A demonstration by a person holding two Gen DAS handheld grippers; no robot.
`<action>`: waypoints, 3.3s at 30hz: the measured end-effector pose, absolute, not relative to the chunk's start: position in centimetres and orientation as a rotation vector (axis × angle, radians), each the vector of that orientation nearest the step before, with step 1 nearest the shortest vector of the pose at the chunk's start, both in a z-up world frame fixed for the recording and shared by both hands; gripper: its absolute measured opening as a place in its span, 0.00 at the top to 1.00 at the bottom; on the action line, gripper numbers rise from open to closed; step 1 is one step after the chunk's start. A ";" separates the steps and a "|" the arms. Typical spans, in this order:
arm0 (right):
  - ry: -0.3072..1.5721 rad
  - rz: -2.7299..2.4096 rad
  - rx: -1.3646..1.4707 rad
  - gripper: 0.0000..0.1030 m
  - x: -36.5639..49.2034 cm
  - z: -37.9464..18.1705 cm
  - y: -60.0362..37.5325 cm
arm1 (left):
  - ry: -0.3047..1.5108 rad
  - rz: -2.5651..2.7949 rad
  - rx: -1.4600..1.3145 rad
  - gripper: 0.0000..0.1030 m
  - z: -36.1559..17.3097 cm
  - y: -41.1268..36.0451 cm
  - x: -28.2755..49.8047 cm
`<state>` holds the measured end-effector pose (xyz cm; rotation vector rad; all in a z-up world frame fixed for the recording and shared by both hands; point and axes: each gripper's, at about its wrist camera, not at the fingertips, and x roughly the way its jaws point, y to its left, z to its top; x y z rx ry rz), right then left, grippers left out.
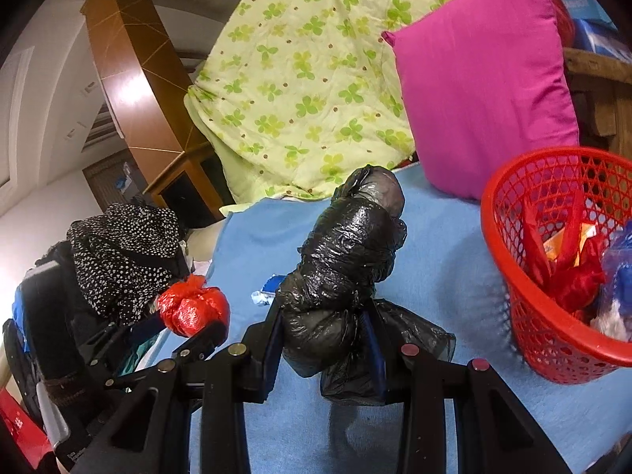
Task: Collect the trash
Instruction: 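Carry the red bag and black bag over the red basket and open both tools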
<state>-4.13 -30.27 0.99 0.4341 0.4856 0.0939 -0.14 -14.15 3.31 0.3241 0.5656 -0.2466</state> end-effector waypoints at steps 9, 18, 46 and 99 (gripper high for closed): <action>0.435 0.086 0.399 0.62 -5.2 2.0 -30.2 | 0.529 -0.249 0.345 0.33 4.5 -15.0 -0.8; 0.401 0.074 0.400 0.62 -6.2 2.7 -31.3 | 0.513 -0.252 0.356 0.33 5.3 -15.6 -1.2; 0.284 -0.005 0.414 0.62 -10.5 4.7 -36.0 | 0.463 -0.304 0.415 0.33 7.8 -20.2 -2.6; 0.209 -0.209 0.637 0.61 -16.3 3.4 -46.8 | 0.398 -0.536 0.512 0.32 9.8 -34.3 -3.8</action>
